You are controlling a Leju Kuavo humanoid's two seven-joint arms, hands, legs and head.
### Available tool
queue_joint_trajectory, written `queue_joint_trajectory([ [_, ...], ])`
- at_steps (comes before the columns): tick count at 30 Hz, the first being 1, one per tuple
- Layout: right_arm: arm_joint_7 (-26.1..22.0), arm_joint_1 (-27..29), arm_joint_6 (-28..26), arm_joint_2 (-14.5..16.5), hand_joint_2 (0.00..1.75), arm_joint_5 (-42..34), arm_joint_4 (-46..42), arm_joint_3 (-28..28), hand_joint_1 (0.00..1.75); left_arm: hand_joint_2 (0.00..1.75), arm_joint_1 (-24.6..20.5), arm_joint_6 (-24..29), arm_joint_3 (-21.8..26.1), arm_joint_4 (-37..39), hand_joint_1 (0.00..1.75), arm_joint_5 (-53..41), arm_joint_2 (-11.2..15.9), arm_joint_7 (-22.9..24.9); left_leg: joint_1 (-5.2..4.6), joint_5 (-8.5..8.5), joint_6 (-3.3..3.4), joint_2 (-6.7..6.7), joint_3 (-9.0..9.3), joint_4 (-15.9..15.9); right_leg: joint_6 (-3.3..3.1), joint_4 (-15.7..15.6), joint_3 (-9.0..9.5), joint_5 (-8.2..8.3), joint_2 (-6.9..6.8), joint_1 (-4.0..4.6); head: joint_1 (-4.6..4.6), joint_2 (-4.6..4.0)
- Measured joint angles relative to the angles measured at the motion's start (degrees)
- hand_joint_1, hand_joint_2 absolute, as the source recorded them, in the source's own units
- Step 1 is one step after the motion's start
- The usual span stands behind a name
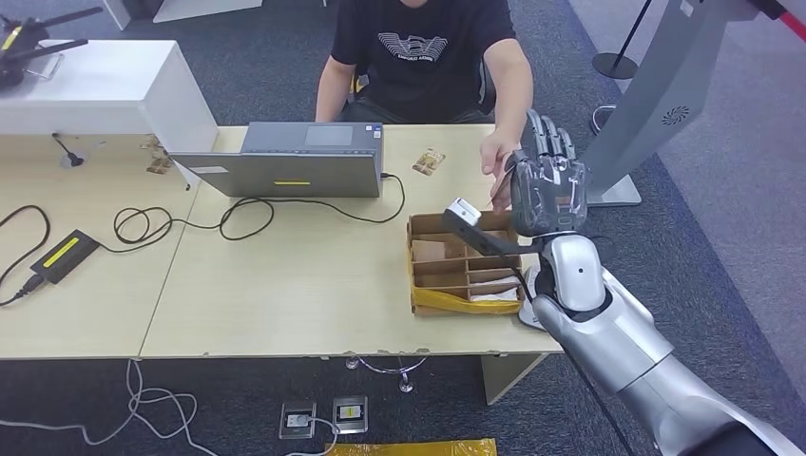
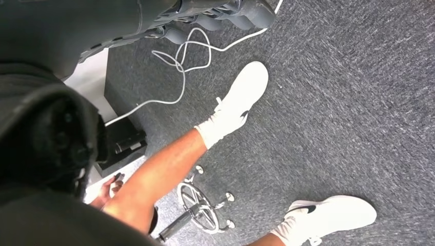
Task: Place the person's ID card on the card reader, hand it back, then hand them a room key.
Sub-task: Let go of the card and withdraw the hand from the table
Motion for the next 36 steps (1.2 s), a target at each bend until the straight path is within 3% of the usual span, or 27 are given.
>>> queue_joint_trajectory([
  [3, -0.48, -0.46, -0.45, 0.57, 1.75, -0.15, 1.36, -0.17, 0.06, 0.00, -0.10, -0.30, -0.01, 0.00, 0.00, -0.49, -0.10, -0.04, 0.00, 0.00, 0.00, 0.00, 0.00, 0.00, 0.00, 0.00, 0.00, 0.00, 0.00, 0.00, 0.01, -0.01],
  [4, -0.74, -0.61, -0.81, 0.81, 1.75, -0.25, 1.88, -0.22, 0.00, 0.00, -0.13, -0.36, -0.02, 0.00, 0.00, -0.62, -0.12, -0.06, 0.00, 0.00, 0.00, 0.00, 0.00, 0.00, 0.00, 0.00, 0.00, 0.00, 0.00, 0.00, 0.01, -0.01],
  [19, -0.01, -1.60, -3.11, 2.44, 1.75, 1.01, 6.66, -0.39, 0.00, 0.00, -0.18, -0.81, -0.04, 0.19, 0.00, -0.48, -0.28, -0.08, 0.00, 0.00, 0.00, 0.00, 0.00, 0.00, 0.00, 0.00, 0.00, 0.00, 0.00, 0.00, 0.00, -0.01],
  [27, 2.57, -1.86, -0.47, 2.16, 1.75, 1.59, 7.16, -1.57, 0.00, 0.00, -0.20, -2.53, -0.02, 0.45, 0.00, 0.84, -0.33, -0.88, 0.00, 0.00, 0.00, 0.01, 0.02, 0.01, 0.00, 0.00, 0.00, 0.00, 0.01, 0.00, 0.01, -0.01],
  [32, 5.19, -3.45, 1.63, 0.54, 1.75, 4.76, 7.25, -3.06, 0.00, 0.00, -0.48, -5.10, -0.01, 0.57, 0.00, 1.53, 0.62, -5.10, 0.00, 0.01, 0.00, 0.00, 0.05, 0.02, 0.00, -0.01, -0.03, 0.00, -0.01, 0.01, -0.01, -0.01],
  [36, 6.95, -4.09, 2.09, -3.75, 1.75, 5.38, 7.33, -5.23, 0.00, 0.00, -0.28, -4.75, -0.03, 0.57, 0.00, 1.14, 0.91, -5.30, -0.01, 0.00, 0.01, -0.06, 0.03, 0.03, 0.01, -0.04, 0.00, 0.00, -0.08, -0.01, 0.02, 0.00],
])
